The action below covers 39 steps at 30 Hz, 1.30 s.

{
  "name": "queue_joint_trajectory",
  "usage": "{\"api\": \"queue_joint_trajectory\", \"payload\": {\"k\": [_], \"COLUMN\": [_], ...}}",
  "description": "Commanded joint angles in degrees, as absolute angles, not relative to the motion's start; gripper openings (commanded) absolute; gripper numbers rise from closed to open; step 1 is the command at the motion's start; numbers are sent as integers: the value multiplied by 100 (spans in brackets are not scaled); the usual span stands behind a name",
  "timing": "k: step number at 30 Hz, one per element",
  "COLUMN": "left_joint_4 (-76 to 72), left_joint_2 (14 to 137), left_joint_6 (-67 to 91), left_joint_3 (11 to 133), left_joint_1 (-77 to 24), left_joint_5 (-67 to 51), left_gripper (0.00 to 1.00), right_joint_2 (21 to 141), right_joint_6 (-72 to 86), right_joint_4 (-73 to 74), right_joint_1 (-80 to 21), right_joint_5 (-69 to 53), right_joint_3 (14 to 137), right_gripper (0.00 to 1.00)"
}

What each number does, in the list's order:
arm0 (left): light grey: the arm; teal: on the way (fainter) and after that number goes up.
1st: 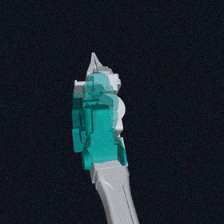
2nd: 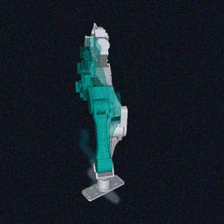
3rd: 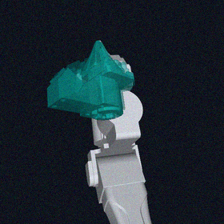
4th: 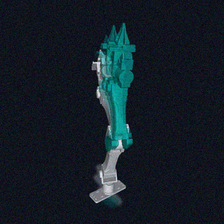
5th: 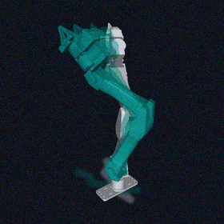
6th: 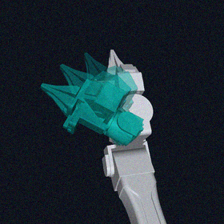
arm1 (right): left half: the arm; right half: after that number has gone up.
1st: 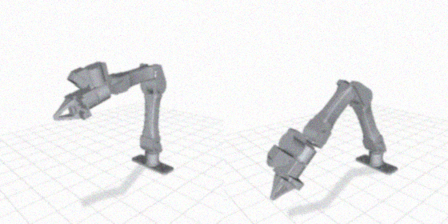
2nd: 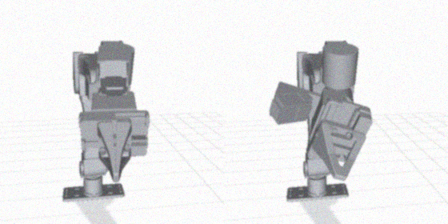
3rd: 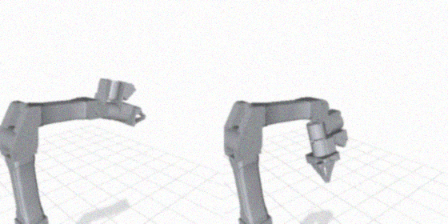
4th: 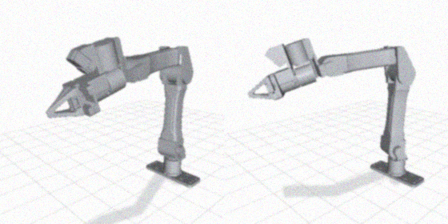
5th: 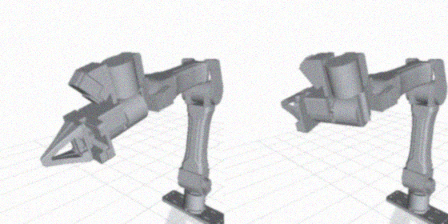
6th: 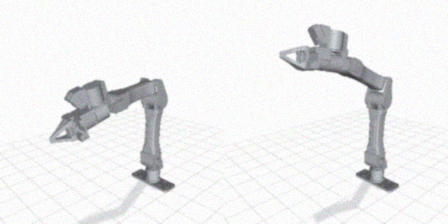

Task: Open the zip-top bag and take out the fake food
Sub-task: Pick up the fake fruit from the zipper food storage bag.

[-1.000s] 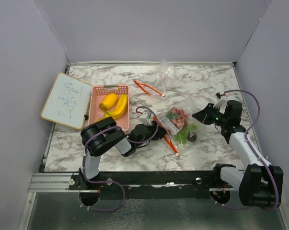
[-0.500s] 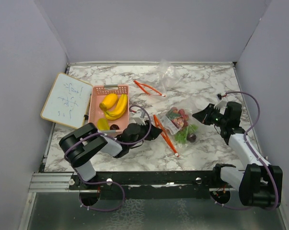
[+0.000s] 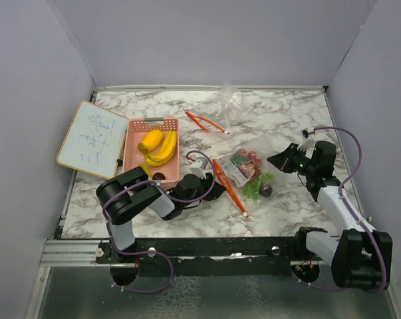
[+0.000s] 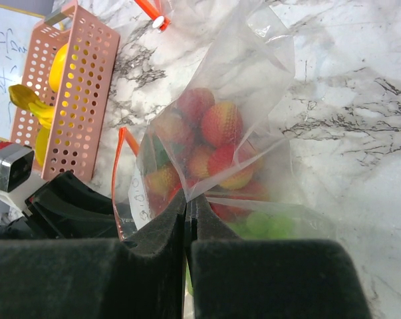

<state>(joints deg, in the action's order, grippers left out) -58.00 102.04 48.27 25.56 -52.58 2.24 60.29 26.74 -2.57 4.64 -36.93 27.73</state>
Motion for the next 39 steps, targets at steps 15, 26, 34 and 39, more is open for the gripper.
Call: {"api": "queue_joint_trajectory", "payload": {"k": [15,26,34,39], "left_joint_4": [-6379,-4865,-5521,-5925], "left_joint_2": [11065,10925,11019,11282], "left_joint_6": [4550,4141,4324,4327], "left_joint_3": [3458,4125,3961,4119], "left_joint_1": [-5502,-5506,-5502,-5502], "left_joint_5": [439,1104,1036,928], "left_gripper": [36,60,99,99], "right_joint_2": [5926,5936,5968,5933], "right_joint_6": [2541,2496,2488,2470], "right_joint_4": [-143,-114,-184,-158], "right_joint_1": [492,492,492,492], "right_joint_5": [-3700,-3708,-3800,-3790], "right_joint_3": [2851,2875,2839,2856], "right_gripper": [2,2,2,2]}}
